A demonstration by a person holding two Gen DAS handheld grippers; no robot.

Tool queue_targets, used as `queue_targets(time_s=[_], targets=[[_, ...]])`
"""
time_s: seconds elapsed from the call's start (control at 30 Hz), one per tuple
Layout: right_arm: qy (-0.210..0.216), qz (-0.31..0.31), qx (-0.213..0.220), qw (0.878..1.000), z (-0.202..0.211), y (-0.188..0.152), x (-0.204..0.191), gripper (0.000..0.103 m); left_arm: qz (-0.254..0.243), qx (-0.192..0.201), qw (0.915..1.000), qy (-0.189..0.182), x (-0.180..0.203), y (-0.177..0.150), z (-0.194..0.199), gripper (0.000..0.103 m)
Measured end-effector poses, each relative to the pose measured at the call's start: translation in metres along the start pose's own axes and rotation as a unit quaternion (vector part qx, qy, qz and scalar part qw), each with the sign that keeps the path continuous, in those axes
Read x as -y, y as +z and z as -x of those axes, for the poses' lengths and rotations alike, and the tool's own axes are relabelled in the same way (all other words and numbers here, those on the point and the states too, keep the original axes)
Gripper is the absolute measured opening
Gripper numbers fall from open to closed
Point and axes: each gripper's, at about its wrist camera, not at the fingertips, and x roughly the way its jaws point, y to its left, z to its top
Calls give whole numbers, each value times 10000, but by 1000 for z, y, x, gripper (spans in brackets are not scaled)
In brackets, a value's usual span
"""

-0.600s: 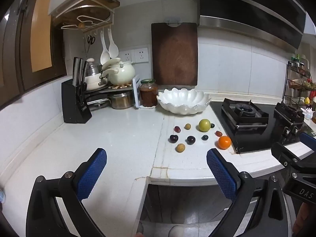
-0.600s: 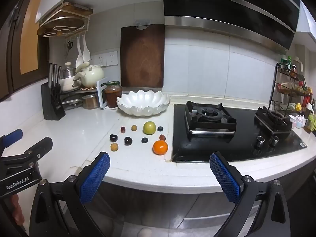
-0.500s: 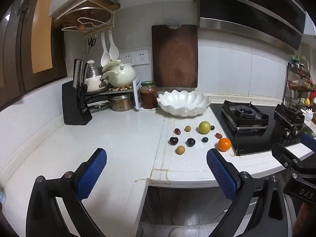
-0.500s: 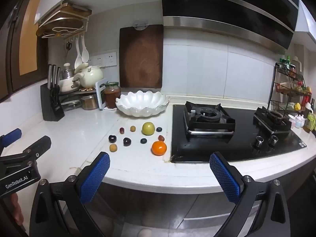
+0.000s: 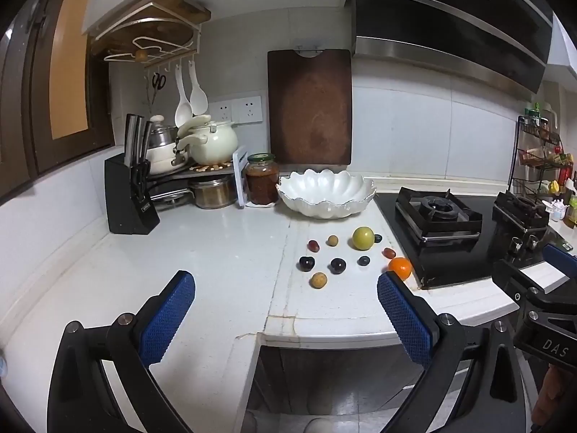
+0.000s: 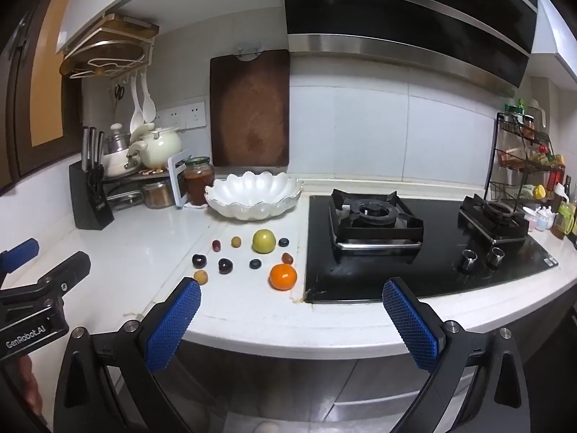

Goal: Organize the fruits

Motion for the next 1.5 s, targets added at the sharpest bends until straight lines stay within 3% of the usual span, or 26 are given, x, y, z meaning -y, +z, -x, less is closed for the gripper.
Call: queue_targets(time_s=[1.5], targets=[[-10, -65, 101, 9999, 9, 3, 11, 103, 39, 80, 9998, -192, 8, -7, 5, 103]])
